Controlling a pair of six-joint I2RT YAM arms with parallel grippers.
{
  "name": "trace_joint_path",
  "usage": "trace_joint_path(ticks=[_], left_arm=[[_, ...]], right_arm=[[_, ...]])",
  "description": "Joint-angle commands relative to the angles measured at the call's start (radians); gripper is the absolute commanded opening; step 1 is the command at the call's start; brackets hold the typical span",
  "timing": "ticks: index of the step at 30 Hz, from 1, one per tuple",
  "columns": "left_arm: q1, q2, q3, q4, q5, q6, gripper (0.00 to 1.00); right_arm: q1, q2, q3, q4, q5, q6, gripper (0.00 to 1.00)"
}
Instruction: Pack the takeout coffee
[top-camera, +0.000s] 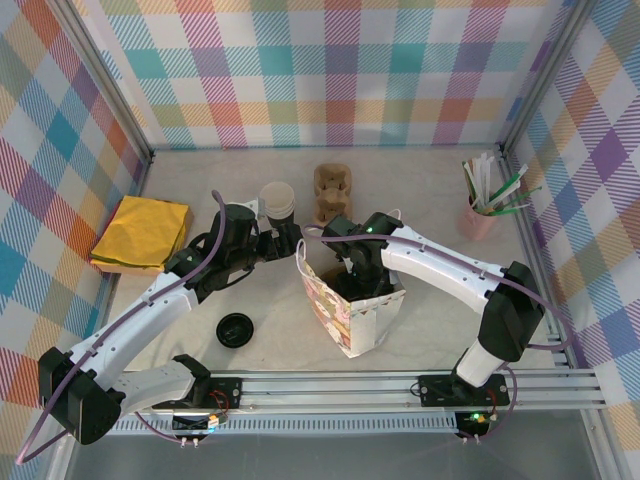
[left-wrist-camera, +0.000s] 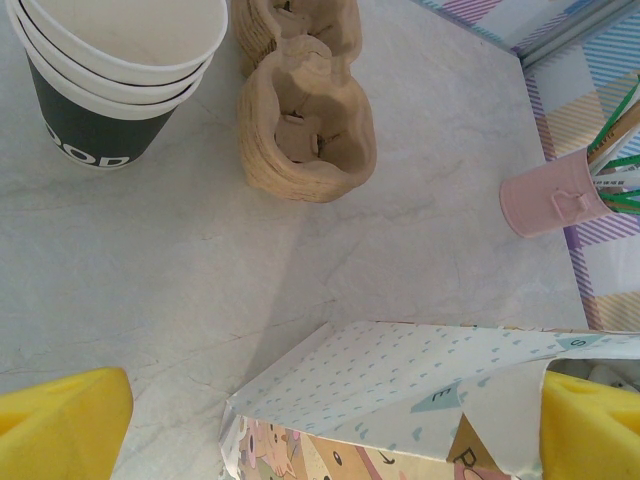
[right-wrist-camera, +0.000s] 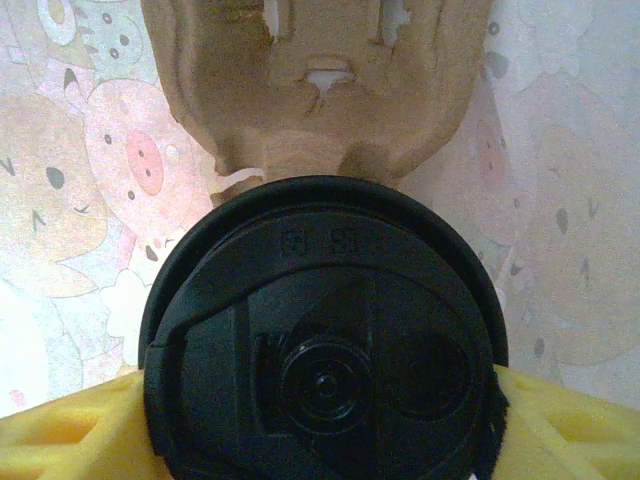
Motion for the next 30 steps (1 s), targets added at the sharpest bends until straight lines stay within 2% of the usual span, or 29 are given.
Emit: trace_joint_path(ticks=[1,30], left_arm=[[-0.003,-0.007,0.022,-0.016,-0.048,0.009,0.95],[-0.003,-0.007,0.022,-0.016,-0.046,0.009,0.95]], right_arm=[[0.006,0.031,-0.059,-0.100,-0.018,0.007,0.69],[0.007,0.020,-0.056,-0.102,-0.018,0.014,0.69]])
